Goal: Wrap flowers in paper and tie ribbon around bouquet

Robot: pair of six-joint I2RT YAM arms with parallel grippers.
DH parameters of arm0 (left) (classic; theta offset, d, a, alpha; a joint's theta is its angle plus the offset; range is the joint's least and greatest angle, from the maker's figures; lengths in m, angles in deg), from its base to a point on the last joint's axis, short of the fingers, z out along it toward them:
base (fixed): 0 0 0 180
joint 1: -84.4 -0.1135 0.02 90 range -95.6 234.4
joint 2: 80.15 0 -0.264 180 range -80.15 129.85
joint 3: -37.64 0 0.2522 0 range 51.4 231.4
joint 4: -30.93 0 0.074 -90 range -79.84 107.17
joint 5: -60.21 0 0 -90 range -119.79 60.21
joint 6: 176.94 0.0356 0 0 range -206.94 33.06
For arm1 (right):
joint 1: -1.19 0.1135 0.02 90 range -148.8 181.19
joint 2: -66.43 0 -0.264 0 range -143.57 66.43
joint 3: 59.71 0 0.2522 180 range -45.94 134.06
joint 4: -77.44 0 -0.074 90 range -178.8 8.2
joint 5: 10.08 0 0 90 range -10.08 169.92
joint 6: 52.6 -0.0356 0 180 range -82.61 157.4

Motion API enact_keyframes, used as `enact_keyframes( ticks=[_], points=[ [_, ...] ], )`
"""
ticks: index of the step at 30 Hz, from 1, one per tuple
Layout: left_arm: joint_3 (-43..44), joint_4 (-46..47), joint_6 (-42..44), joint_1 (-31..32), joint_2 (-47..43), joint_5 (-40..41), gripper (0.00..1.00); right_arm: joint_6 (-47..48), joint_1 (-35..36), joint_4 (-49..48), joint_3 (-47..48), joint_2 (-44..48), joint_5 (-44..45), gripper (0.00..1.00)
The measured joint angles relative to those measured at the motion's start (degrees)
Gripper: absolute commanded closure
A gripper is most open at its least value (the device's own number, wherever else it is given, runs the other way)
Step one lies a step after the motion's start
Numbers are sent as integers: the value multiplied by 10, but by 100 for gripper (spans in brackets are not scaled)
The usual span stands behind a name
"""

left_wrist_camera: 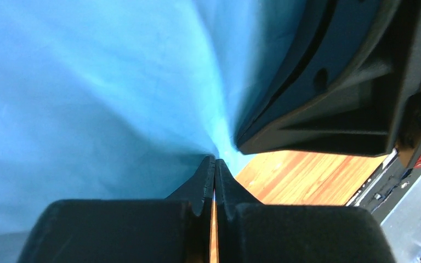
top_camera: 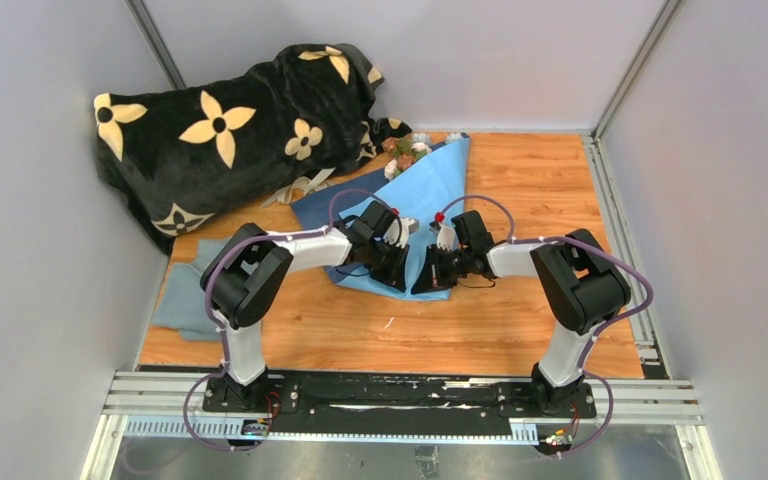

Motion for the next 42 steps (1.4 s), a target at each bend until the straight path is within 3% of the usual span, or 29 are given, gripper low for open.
enact_keyframes(
  ticks=[20, 28, 34, 42],
  points=[
    [-106, -61, 40, -78, -116, 82, 100, 1, 0, 19, 7, 2, 12, 100],
    [-132, -50, 16, -85, -134, 89, 100, 2, 1, 41, 16, 3, 22, 100],
    [-164, -63, -10, -136, -166, 80, 100, 9, 1, 70, 30, 4, 35, 100],
    [-169, -64, -20, -154, -169, 65, 100, 12, 1, 84, 35, 4, 42, 100]
  ],
)
